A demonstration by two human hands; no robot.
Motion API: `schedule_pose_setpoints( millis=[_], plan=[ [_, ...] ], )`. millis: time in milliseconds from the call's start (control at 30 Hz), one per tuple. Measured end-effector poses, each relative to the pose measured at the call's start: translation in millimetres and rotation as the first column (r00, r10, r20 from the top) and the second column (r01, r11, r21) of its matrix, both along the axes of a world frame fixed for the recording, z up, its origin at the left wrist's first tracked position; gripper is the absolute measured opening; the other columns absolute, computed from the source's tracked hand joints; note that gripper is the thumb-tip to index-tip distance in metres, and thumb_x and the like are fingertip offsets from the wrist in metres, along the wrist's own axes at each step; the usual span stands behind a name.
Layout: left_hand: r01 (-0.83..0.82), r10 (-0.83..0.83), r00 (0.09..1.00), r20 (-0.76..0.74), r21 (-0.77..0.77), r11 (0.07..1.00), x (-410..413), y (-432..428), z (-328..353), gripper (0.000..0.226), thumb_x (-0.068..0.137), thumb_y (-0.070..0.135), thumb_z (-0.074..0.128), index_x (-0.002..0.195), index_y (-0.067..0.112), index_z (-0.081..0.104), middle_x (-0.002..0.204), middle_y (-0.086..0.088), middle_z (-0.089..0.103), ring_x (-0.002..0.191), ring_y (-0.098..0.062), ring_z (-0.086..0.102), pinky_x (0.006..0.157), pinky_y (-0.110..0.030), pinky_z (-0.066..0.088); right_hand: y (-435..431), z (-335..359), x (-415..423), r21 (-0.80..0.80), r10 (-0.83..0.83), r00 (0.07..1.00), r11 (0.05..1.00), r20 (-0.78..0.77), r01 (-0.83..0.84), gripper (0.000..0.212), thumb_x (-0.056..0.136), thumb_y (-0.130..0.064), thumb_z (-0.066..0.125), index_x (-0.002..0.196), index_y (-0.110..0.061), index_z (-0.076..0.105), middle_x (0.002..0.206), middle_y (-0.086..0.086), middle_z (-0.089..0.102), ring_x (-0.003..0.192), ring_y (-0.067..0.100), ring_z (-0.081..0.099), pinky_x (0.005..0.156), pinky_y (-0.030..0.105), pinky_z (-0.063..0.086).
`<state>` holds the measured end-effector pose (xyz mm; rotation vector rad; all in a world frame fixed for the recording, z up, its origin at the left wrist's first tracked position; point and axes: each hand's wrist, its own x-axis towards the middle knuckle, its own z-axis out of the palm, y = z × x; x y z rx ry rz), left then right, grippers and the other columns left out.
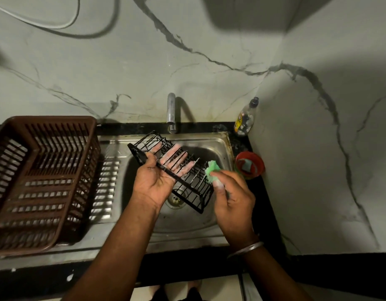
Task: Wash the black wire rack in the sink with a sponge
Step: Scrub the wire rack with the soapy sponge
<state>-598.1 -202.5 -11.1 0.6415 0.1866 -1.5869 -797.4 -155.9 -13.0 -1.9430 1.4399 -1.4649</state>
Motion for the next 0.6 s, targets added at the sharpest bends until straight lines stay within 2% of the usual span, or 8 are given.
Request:
schedule_pose_setpoints(
  millis=[67, 100, 167, 233, 300, 433, 500, 600],
  plan=[
    [0.016, -0.016, 1.0, 0.02, -0.013, 1.0, -5.0, 2.3, -1.2, 0.042, 0.116, 0.04, 0.03, 0.134, 0.021, 0.063, 0.133, -0.026, 0.071, 0.127, -0.048, 0.062, 0.084, -0.079, 0.051, 5.2, 9.5, 6.9, -0.051, 0.014, 0.999, 0.999, -0.046, -0.016, 0.023, 0.099, -0.002, 0.062, 0.116, -0.004, 0.078, 0.113, 0.005, 0.07, 0.105, 0.021, 0.067, 0.091, 0.032, 0.054],
    [0.025, -0.024, 0.999, 0.028, -0.029, 0.999, -6.3, 3.0, -2.1, 0.041, 0.115, 0.042, 0.033, 0.13, 0.021, 0.064, 0.133, -0.027, 0.071, 0.126, -0.047, 0.064, 0.086, -0.077, 0.052, 5.6, 13.2, 12.4, -0.063, 0.07, 0.99, 0.995, -0.122, -0.078, 0.024, 0.1, -0.003, 0.06, 0.116, -0.005, 0.078, 0.113, 0.005, 0.069, 0.105, 0.023, 0.066, 0.091, 0.032, 0.053],
    [0.042, -0.039, 0.998, 0.038, -0.079, 0.996, -7.4, 3.9, -4.5, 0.044, 0.111, 0.051, 0.04, 0.125, 0.017, 0.065, 0.131, -0.03, 0.07, 0.122, -0.045, 0.069, 0.096, -0.07, 0.053, 4.2, 13.3, 24.1, -0.004, 0.189, 0.924, 0.979, -0.333, -0.202, 0.027, 0.099, -0.006, 0.056, 0.115, -0.01, 0.077, 0.112, 0.005, 0.067, 0.101, 0.026, 0.061, 0.089, 0.039, 0.052],
    [0.062, -0.054, 0.996, 0.072, -0.117, 0.991, -5.9, 5.2, -8.2, 0.057, 0.106, 0.063, 0.043, 0.128, 0.015, 0.064, 0.138, -0.034, 0.064, 0.127, -0.046, 0.067, 0.109, -0.067, 0.048, 7.1, 7.4, 30.7, 0.055, 0.238, 0.864, 0.97, -0.443, -0.238, 0.028, 0.099, -0.011, 0.053, 0.115, -0.01, 0.076, 0.111, 0.006, 0.064, 0.099, 0.029, 0.059, 0.086, 0.045, 0.052],
    [0.08, -0.071, 0.995, 0.075, -0.13, 0.988, -2.7, 7.8, -13.3, 0.07, 0.103, 0.074, 0.038, 0.137, 0.016, 0.06, 0.148, -0.036, 0.056, 0.136, -0.05, 0.058, 0.119, -0.067, 0.039, 13.1, 4.7, 32.2, 0.065, 0.251, 0.853, 0.966, -0.457, -0.25, 0.029, 0.1, -0.013, 0.05, 0.115, -0.009, 0.075, 0.112, 0.007, 0.064, 0.1, 0.029, 0.059, 0.086, 0.045, 0.053],
    [0.094, -0.082, 0.99, 0.118, -0.102, 0.99, -3.7, 7.1, -15.0, 0.091, 0.101, 0.08, 0.032, 0.162, 0.013, 0.038, 0.151, -0.036, 0.053, 0.14, -0.051, 0.054, 0.113, -0.064, 0.045, -3.9, 11.8, 50.3, 0.086, 0.256, 0.85, 0.966, -0.461, -0.244, 0.03, 0.097, -0.01, 0.051, 0.112, -0.007, 0.077, 0.114, 0.005, 0.064, 0.105, 0.025, 0.058, 0.088, 0.04, 0.054],
    [0.115, -0.104, 0.982, 0.156, -0.067, 0.991, -1.4, 4.5, -15.3, 0.095, 0.1, 0.081, 0.031, 0.166, 0.014, 0.03, 0.15, -0.038, 0.052, 0.141, -0.052, 0.052, 0.112, -0.063, 0.043, -15.9, 13.6, 60.1, 0.111, 0.272, 0.857, 0.962, -0.438, -0.248, 0.029, 0.093, -0.002, 0.059, 0.114, -0.007, 0.077, 0.113, 0.005, 0.064, 0.104, 0.023, 0.058, 0.088, 0.037, 0.054],
    [0.142, -0.132, 0.984, 0.122, -0.074, 0.987, 4.4, 6.5, -22.1, 0.098, 0.096, 0.086, 0.035, 0.163, 0.015, 0.033, 0.151, -0.038, 0.052, 0.142, -0.055, 0.05, 0.118, -0.068, 0.035, -15.5, 12.2, 50.3, 0.114, 0.328, 0.82, 0.943, -0.469, -0.312, 0.027, 0.092, -0.002, 0.064, 0.116, -0.007, 0.077, 0.115, 0.006, 0.066, 0.106, 0.023, 0.059, 0.093, 0.036, 0.054]
  ],
)
